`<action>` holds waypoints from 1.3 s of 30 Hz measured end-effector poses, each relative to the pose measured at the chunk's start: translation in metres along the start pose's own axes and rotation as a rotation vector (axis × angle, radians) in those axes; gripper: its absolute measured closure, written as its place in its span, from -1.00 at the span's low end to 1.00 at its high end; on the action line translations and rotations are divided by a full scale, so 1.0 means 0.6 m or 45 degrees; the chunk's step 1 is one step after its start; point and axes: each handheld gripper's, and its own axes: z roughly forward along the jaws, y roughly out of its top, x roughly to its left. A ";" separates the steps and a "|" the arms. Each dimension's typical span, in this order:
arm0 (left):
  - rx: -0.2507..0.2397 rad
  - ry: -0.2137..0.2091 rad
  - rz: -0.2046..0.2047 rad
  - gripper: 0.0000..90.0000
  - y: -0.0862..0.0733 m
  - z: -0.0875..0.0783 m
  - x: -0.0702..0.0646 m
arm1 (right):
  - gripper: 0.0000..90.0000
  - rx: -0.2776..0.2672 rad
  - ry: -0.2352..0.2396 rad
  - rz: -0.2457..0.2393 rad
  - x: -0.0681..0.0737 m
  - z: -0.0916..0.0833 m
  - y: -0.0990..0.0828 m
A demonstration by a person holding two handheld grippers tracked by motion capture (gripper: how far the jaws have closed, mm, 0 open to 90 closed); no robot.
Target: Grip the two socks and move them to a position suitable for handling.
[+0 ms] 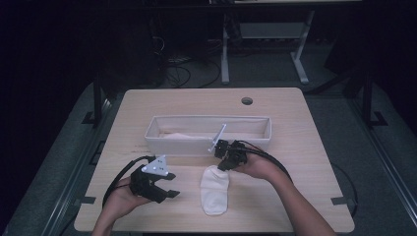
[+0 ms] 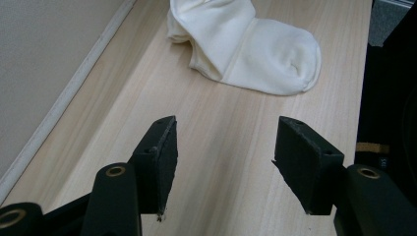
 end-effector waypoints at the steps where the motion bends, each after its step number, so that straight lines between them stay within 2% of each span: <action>1: -0.005 -0.002 -0.004 -0.08 0.000 0.001 0.000 | 0.96 -0.009 0.000 -0.003 0.001 -0.003 -0.001; 10: 0.006 -0.004 0.008 -0.09 0.000 0.001 0.000 | 0.96 -0.064 0.004 -0.034 0.018 -0.028 -0.009; 17: -0.002 -0.001 -0.001 -0.09 0.001 0.002 -0.001 | 0.96 -0.101 0.023 -0.093 0.039 -0.048 -0.016; 23: 0.007 -0.002 0.004 -0.09 0.002 0.002 -0.002 | 0.96 -0.098 0.026 -0.148 0.064 -0.054 -0.019; 25: -0.002 -0.002 0.002 -0.09 0.002 0.002 -0.001 | 0.96 -0.115 0.047 -0.163 0.071 -0.055 -0.021; 39: 0.007 -0.007 0.004 -0.09 0.003 0.004 -0.001 | 0.96 -0.082 0.134 -0.231 0.117 -0.030 -0.042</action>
